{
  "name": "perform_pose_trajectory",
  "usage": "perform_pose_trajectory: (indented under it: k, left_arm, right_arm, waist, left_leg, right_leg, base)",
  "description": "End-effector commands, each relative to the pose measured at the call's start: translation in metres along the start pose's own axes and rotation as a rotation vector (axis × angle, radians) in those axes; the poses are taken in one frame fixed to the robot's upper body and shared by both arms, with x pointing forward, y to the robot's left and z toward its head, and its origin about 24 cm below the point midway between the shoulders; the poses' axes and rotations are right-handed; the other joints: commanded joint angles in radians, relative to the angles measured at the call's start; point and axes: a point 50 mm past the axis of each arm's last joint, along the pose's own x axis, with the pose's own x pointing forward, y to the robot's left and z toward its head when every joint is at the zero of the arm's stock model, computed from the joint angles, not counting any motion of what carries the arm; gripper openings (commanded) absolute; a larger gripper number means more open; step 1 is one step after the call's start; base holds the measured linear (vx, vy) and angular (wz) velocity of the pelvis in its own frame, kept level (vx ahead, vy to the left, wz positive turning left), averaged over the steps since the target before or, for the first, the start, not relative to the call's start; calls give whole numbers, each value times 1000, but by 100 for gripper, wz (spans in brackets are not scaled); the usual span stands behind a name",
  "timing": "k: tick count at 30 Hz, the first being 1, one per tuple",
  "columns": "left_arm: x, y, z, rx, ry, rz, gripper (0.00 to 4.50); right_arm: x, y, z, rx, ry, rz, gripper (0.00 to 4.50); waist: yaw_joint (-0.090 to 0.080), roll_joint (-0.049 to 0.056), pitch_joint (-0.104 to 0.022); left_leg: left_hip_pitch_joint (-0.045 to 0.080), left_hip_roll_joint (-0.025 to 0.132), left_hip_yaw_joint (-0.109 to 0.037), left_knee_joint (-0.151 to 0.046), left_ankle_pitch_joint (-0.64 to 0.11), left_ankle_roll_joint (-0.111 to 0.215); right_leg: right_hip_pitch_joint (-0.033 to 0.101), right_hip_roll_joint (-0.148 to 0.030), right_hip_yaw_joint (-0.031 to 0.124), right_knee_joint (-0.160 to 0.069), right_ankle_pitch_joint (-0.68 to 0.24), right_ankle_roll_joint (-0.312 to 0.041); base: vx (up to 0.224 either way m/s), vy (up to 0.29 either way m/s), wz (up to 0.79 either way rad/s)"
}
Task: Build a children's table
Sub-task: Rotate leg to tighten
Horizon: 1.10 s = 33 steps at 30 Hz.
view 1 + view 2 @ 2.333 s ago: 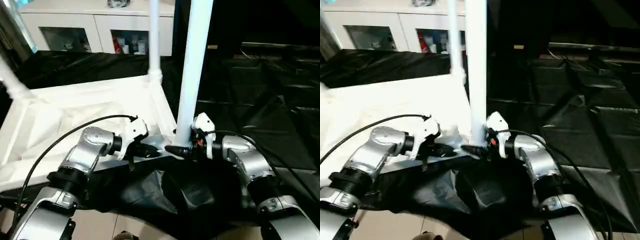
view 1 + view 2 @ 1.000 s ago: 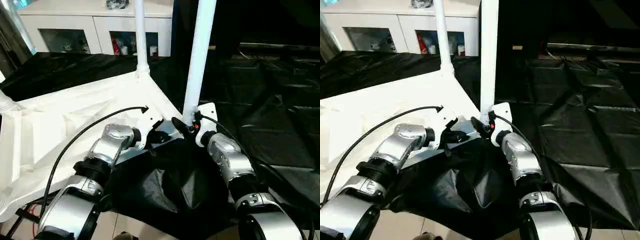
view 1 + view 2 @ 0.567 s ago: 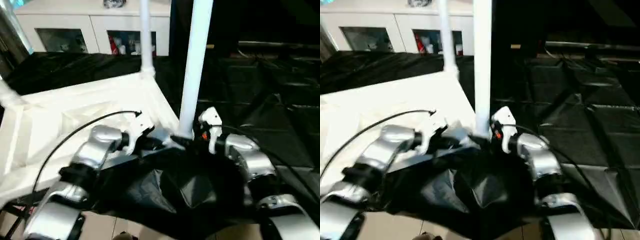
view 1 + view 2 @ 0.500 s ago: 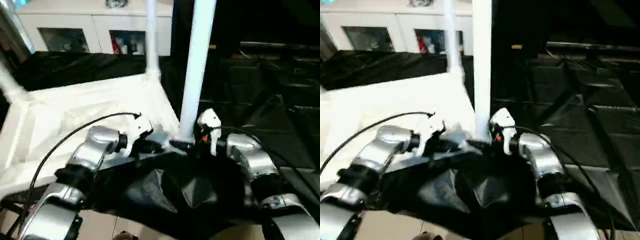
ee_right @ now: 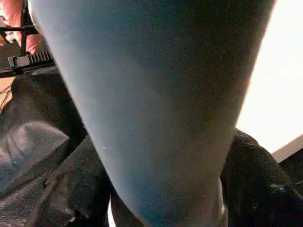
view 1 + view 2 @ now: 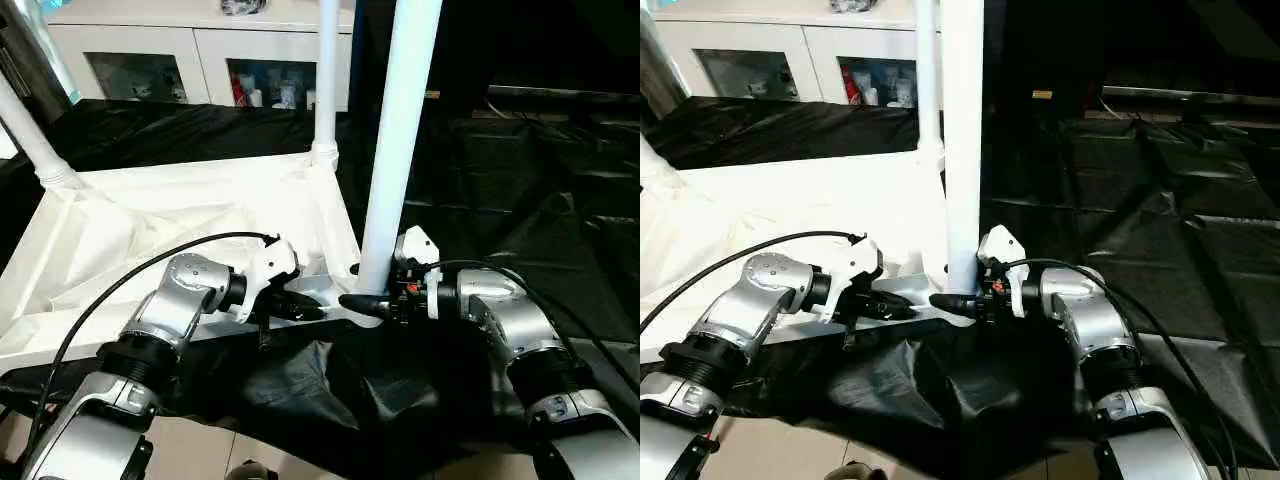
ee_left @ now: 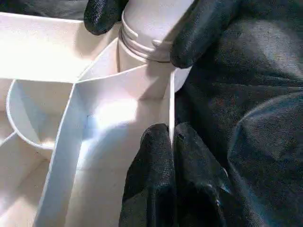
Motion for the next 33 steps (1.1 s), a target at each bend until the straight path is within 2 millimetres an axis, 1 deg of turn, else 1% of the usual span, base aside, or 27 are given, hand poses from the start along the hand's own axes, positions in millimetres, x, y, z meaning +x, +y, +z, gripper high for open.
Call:
perform_pose_trajectory:
  k: [1,4,6,8,9,10,11,12,13,14,15,16,17,18,19,20,21,22,23,25,26,27,28,30,31,32,33]
  left_arm:
    - [4,-1,9,31,-33,-15,0]
    - [9,1,12,23,-48,19,0]
    - [12,3,15,16,-56,45,0]
    - [15,6,18,1,-66,81,0]
    - [23,14,26,-24,-79,172,0]
    - [28,18,30,-46,-87,222,0]
    - [31,22,34,-66,-96,271,0]
    - [31,22,34,-66,-96,271,0]
    - [34,25,38,-84,-105,308,0]
    - [38,29,43,-99,-120,347,0]
    - [38,29,43,-100,-121,349,0]
    - [45,32,51,-115,-142,389,0]
    - [45,32,51,-115,-142,389,0]
    - [46,32,52,-116,-145,393,0]
    - [49,31,56,-108,-157,387,0]
    - [50,30,56,-107,-158,384,0]
    - [51,30,57,-102,-163,378,0]
    - [52,29,58,-98,-165,373,0]
    - [52,28,58,-89,-169,358,0]
    - [50,26,55,-73,-170,329,0]
    - [50,26,54,-69,-169,322,0]
    - [47,25,51,-58,-164,304,0]
    - [44,24,48,-51,-157,288,0]
    - [40,23,45,-43,-148,269,0]
    - [40,23,45,-43,-148,269,0]
    - [38,23,42,-38,-142,258,0]
    - [37,22,42,-35,-140,252,0]
  right_arm:
    - [11,10,2,-9,-11,85,270]
    - [16,13,-2,28,-25,72,260]
    - [19,13,-3,46,-37,46,256]
    - [24,13,-4,63,-52,14,256]
    - [35,8,-4,101,-66,-134,256]
    - [41,5,-4,111,-79,-207,255]
    - [46,3,-4,137,-86,-273,255]
    - [46,3,-4,137,-86,-273,254]
    - [50,1,-4,158,-93,-326,254]
    - [56,0,-3,187,-104,-381,254]
    - [57,0,-3,188,-104,-384,254]
    - [68,0,-2,226,-113,-469,254]
    - [68,0,-2,226,-113,-469,254]
    - [70,0,-1,232,-114,-484,254]
    - [78,2,2,235,-116,-505,254]
    - [79,2,2,232,-116,-506,254]
    - [83,4,5,221,-122,-503,254]
    - [85,5,7,214,-129,-499,254]
    - [86,6,9,221,-148,-482,310]
    - [86,6,12,254,-179,-441,310]
    - [85,6,12,245,-176,-437,331]
    - [82,4,11,217,-161,-433,341]
    - [78,4,11,193,-156,-413,349]
    - [73,3,11,166,-155,-366,349]
    - [73,3,11,166,-155,-366,349]
    - [70,4,11,149,-151,-329,349]
    - [68,4,11,140,-147,-316,349]
  waist:
    - [-3,-10,-65]
    - [-2,-8,-65]
    - [-2,-9,-65]
    - [-4,-7,-62]
    - [-5,-5,-61]
    - [-9,-6,-58]
    - [-10,-1,-58]
    - [-13,-4,-57]
    - [-12,-7,-57]
    - [-15,-5,-58]
    - [-19,0,-61]
    - [-21,5,-63]
    - [-23,3,-63]
    - [-24,0,-65]
    - [-22,7,-66]
    - [-25,9,-67]
    - [-26,6,-68]
    - [-26,6,-69]
    - [-27,9,-68]
    - [-27,11,-67]
    - [-27,11,-66]
    - [-26,12,-65]
    - [-28,8,-63]
    - [-28,11,-63]
    - [-28,10,-63]
    - [-29,10,-63]
    - [-26,8,-64]
  left_leg:
    - [22,28,-10,-66,-206,54]
    - [21,28,-10,-66,-205,53]
    - [21,27,-10,-66,-207,51]
    - [22,27,-9,-69,-226,43]
    - [24,27,-11,-71,-240,31]
    - [29,25,-12,-73,-263,9]
    - [31,23,-13,-74,-276,-1]
    - [31,22,-14,-76,-284,-10]
    - [31,21,-16,-76,-299,-13]
    - [28,22,-17,-77,-293,-12]
    - [27,21,-16,-76,-279,-13]
    - [27,19,-17,-75,-270,-14]
    - [26,18,-16,-74,-262,-14]
    - [24,17,-18,-74,-254,-10]
    - [21,18,-17,-71,-229,8]
    - [19,18,-17,-71,-225,11]
    - [17,16,-17,-69,-219,18]
    - [18,16,-16,-68,-216,22]
    - [19,16,-15,-67,-218,33]
    - [19,17,-15,-68,-221,37]
    - [20,18,-15,-69,-228,40]
    - [20,18,-15,-69,-240,38]
    - [20,18,-14,-71,-251,35]
    - [18,20,-16,-72,-249,36]
    - [20,20,-15,-71,-251,37]
    - [20,20,-15,-71,-247,37]
    - [18,20,-15,-69,-237,41]
  right_leg:
    - [46,-50,37,-63,-125,-250]
    - [46,-50,37,-62,-125,-249]
    - [46,-50,37,-63,-127,-249]
    - [44,-49,38,-67,-153,-245]
    - [42,-51,39,-69,-181,-239]
    - [38,-53,40,-75,-224,-229]
    - [38,-54,40,-78,-252,-224]
    - [38,-54,39,-81,-278,-215]
    - [40,-56,38,-87,-322,-195]
    - [39,-56,40,-88,-318,-187]
    - [39,-53,39,-86,-281,-189]
    - [39,-51,39,-82,-245,-197]
    - [39,-50,38,-81,-226,-200]
    - [44,-50,37,-78,-209,-205]
    - [45,-51,37,-74,-154,-216]
    - [46,-49,36,-73,-141,-219]
    - [50,-49,34,-70,-121,-224]
    - [50,-48,34,-70,-110,-227]
    - [50,-48,34,-71,-103,-235]
    - [51,-48,35,-71,-103,-237]
    - [50,-48,34,-71,-110,-238]
    - [50,-49,34,-74,-130,-237]
    - [50,-49,35,-75,-149,-233]
    - [51,-51,35,-74,-154,-231]
    - [50,-49,35,-75,-154,-232]
    - [50,-48,35,-73,-150,-234]
    - [53,-50,35,-72,-143,-237]
  base:
    - [0,0,0]
    - [0,0,0]
    - [0,0,0]
    - [0,0,0]
    - [0,0,0]
    - [0,0,0]
    - [0,0,0]
    - [0,0,0]
    - [0,0,0]
    - [0,0,0]
    - [0,0,0]
    - [0,0,0]
    - [0,0,0]
    - [0,0,0]
    - [0,0,0]
    - [0,0,0]
    - [0,0,0]
    - [0,0,0]
    - [0,0,0]
    - [0,0,0]
    - [0,0,0]
    - [0,0,0]
    - [0,0,0]
    - [0,0,0]
    - [0,0,0]
    - [0,0,0]
    - [0,0,0]
